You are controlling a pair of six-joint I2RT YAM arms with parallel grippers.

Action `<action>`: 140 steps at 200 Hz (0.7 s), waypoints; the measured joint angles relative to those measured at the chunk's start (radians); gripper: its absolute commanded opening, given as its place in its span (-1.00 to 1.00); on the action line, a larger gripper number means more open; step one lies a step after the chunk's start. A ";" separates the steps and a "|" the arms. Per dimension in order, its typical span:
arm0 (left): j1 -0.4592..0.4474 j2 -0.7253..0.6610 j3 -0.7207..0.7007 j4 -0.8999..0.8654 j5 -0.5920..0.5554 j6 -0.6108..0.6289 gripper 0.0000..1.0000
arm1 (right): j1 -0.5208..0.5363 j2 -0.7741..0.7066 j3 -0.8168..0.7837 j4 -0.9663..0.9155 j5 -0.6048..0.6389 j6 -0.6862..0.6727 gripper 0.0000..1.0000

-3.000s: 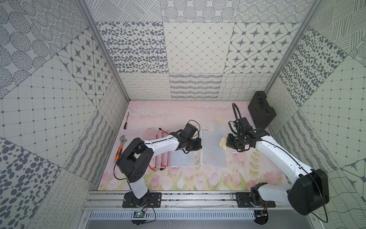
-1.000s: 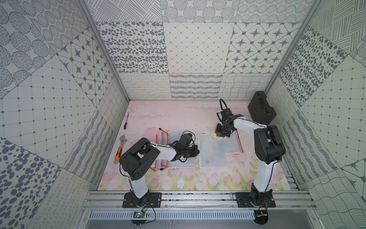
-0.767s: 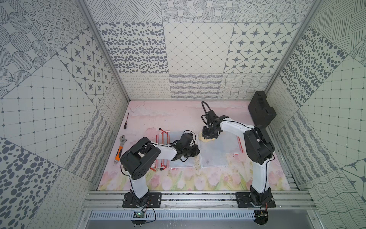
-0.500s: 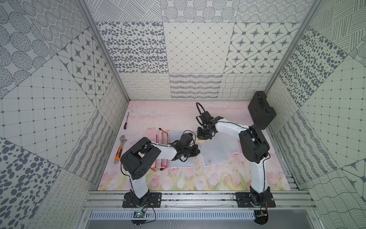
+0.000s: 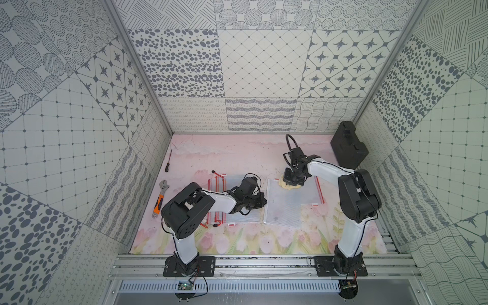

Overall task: Wipe the document bag
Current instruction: Wipe the dirt from the document bag.

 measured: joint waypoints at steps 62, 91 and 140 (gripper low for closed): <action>0.000 0.005 0.006 0.000 0.005 0.000 -1.00 | 0.058 -0.068 -0.154 0.132 -0.090 0.066 -1.00; 0.000 0.010 0.008 0.003 0.007 0.000 -1.00 | -0.145 -0.213 -0.314 0.099 -0.076 0.040 -1.00; 0.000 0.020 0.018 0.006 0.021 0.000 -1.00 | -0.147 -0.311 -0.375 0.007 -0.005 0.025 -1.00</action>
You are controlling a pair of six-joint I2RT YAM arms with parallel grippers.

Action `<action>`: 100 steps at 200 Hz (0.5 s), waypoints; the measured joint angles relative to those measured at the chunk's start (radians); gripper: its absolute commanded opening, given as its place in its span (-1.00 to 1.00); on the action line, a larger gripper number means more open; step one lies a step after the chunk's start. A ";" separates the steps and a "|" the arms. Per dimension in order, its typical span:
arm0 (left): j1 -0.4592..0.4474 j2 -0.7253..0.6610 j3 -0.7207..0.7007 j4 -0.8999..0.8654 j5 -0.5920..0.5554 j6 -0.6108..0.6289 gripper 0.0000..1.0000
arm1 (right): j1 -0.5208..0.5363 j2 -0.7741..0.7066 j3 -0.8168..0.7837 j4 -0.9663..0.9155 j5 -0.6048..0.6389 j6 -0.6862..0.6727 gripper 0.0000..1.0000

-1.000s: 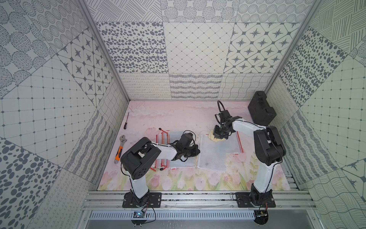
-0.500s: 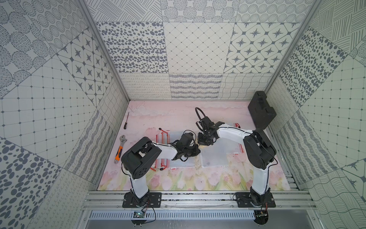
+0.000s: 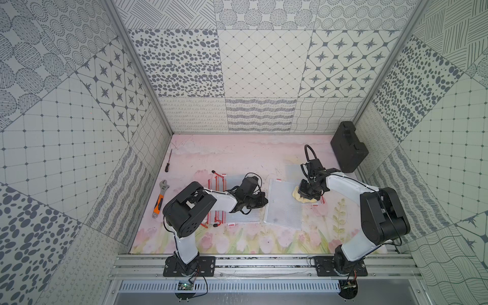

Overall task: Wipe the document bag
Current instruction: Wipe the dirt from the document bag.

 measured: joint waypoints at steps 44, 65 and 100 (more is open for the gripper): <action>0.000 0.004 0.004 0.002 0.003 0.000 -1.00 | 0.232 0.127 0.084 0.085 -0.073 0.077 -1.00; 0.000 -0.001 -0.003 0.005 0.002 0.000 -1.00 | 0.241 0.140 0.089 0.120 -0.102 0.091 -1.00; 0.002 -0.003 -0.011 0.015 0.001 0.000 -1.00 | 0.112 0.059 -0.021 0.149 -0.137 0.060 -1.00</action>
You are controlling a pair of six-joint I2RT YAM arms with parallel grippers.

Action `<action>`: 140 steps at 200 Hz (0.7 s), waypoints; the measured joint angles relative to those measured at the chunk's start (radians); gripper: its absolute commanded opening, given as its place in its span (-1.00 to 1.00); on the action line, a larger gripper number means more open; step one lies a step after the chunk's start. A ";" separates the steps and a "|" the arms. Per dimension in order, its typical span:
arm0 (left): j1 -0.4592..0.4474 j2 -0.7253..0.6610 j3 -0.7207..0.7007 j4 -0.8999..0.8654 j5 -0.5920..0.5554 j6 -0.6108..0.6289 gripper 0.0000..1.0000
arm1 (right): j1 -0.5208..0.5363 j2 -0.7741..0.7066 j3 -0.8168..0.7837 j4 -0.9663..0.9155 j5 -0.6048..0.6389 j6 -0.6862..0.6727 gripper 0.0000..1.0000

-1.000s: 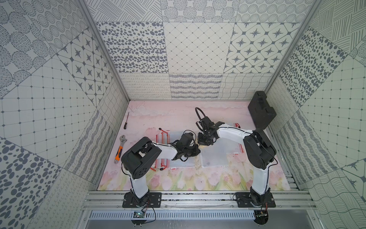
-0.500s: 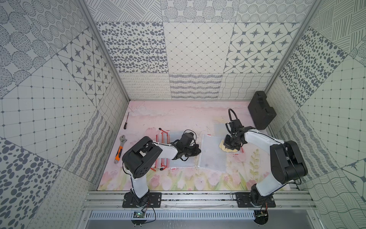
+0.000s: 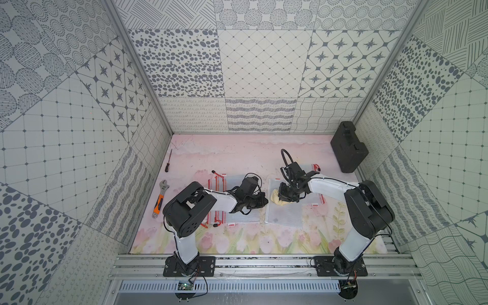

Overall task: Wipe the document bag
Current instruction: Wipe the dirt from the document bag.

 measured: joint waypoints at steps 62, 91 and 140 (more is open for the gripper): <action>0.003 -0.002 -0.008 0.011 0.002 0.000 -1.00 | -0.098 -0.087 -0.050 -0.103 0.098 -0.035 -1.00; 0.006 -0.005 -0.011 0.010 0.003 -0.001 -1.00 | 0.114 0.083 0.134 -0.092 0.101 0.006 -1.00; 0.011 -0.011 -0.020 0.011 0.005 -0.004 -1.00 | 0.165 0.123 0.147 -0.004 0.045 0.029 -1.00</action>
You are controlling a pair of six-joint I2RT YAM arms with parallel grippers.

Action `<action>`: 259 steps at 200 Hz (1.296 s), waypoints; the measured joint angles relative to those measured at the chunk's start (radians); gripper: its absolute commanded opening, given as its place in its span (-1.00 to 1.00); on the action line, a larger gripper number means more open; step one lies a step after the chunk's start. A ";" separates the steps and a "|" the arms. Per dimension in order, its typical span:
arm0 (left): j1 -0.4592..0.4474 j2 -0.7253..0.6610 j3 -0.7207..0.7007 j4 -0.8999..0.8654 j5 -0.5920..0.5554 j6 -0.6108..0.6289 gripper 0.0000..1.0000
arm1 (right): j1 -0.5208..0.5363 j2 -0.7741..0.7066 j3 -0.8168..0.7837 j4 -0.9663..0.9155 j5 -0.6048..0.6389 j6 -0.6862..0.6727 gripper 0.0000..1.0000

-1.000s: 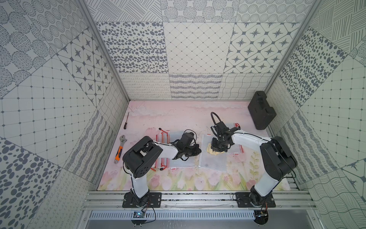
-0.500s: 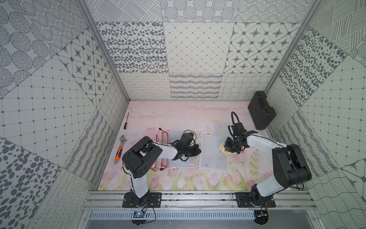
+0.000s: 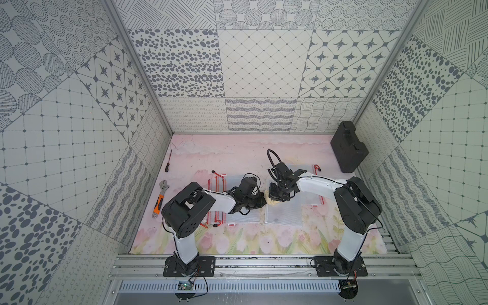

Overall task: Wipe the document bag
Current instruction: Wipe the dirt from the document bag.

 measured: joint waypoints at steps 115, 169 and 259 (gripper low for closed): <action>0.009 0.002 -0.003 0.006 0.010 -0.007 -1.00 | 0.090 -0.066 -0.046 -0.089 0.081 0.017 -1.00; 0.013 0.000 -0.010 0.016 0.013 -0.011 -1.00 | 0.043 -0.165 -0.193 0.023 0.025 0.050 -1.00; 0.024 0.014 -0.007 0.033 0.045 -0.015 -1.00 | 0.064 -0.194 -0.169 -0.174 0.090 0.043 -1.00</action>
